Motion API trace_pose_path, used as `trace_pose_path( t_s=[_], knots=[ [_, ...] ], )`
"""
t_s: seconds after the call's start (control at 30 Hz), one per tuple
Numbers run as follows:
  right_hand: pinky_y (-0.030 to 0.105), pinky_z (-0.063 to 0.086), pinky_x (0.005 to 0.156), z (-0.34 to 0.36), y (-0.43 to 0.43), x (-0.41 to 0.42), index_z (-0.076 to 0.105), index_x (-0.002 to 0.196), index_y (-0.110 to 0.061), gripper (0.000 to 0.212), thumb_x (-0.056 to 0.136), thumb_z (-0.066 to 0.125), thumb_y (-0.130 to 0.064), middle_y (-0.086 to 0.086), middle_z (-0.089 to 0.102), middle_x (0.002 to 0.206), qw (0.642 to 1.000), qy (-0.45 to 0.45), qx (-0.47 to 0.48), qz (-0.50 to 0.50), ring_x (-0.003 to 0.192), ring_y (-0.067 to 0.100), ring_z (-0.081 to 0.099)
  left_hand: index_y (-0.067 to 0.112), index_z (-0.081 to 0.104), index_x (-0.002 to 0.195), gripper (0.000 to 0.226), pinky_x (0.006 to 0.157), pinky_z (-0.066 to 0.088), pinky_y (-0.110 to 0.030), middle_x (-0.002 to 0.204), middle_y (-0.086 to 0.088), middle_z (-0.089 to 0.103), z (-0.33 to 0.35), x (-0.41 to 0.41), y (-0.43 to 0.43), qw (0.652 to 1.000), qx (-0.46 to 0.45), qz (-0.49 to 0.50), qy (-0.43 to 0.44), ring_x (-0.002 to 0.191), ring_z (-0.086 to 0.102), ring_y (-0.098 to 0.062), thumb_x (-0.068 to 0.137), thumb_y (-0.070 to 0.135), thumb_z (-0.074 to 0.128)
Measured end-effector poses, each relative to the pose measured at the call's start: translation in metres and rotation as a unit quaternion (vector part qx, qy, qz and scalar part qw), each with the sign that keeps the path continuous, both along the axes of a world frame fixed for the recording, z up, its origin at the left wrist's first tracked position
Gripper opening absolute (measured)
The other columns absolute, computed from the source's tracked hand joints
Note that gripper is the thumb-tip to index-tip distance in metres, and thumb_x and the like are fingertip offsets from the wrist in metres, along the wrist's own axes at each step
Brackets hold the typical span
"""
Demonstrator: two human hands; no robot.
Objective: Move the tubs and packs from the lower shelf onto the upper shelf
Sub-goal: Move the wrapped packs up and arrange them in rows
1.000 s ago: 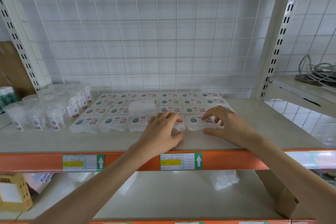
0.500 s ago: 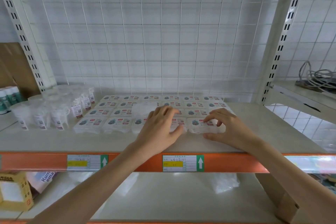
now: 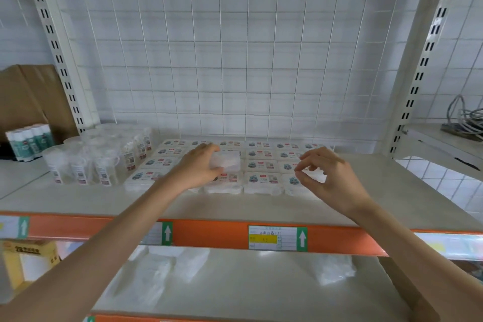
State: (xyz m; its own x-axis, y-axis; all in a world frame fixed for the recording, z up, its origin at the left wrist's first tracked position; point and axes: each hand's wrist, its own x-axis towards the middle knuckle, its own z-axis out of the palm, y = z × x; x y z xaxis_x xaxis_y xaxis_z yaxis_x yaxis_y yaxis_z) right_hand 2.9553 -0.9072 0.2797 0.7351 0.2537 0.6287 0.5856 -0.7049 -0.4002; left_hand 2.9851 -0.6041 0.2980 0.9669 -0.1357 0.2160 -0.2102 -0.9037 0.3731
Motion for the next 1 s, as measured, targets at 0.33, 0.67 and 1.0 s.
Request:
trace_pose_path(
  t_s=[0.33,0.67,1.0],
  knots=[
    [0.011,0.050,0.074,0.011,0.032,0.006,0.062,0.112,-0.028,0.025,0.090,0.066,-0.038,-0.013,0.063,0.105,0.988,0.133,0.081,-0.005,0.091,-0.006,0.059,0.019,0.054,0.136,0.063,0.098,0.035,-0.024,0.131,0.004,0.048,0.001,-0.022,-0.032,0.986,-0.046,-0.083,-0.137,0.124,0.045,-0.014,0.081,0.038,0.077],
    [0.036,0.053,0.078,0.026,0.038,-0.002,0.061,0.122,-0.014,0.033,0.091,0.068,-0.022,0.008,0.072,0.099,0.902,0.285,0.315,0.077,0.085,0.019,0.065,0.024,0.055,0.132,0.057,0.101,0.037,-0.022,0.126,0.012,0.047,0.009,-0.042,-0.058,0.961,-0.107,-0.167,-0.193,0.116,0.046,-0.002,0.080,0.034,0.078],
    [0.021,0.052,0.084,0.023,0.031,-0.015,0.063,0.114,-0.031,0.037,0.090,0.067,-0.002,-0.007,0.069,0.108,0.941,0.132,0.283,0.129,0.095,0.007,0.067,0.025,0.055,0.105,0.036,0.077,0.054,-0.038,0.091,-0.010,0.073,0.032,-0.049,-0.059,0.913,-0.369,-0.075,0.158,0.076,0.068,-0.022,0.101,0.054,0.035]
  ],
)
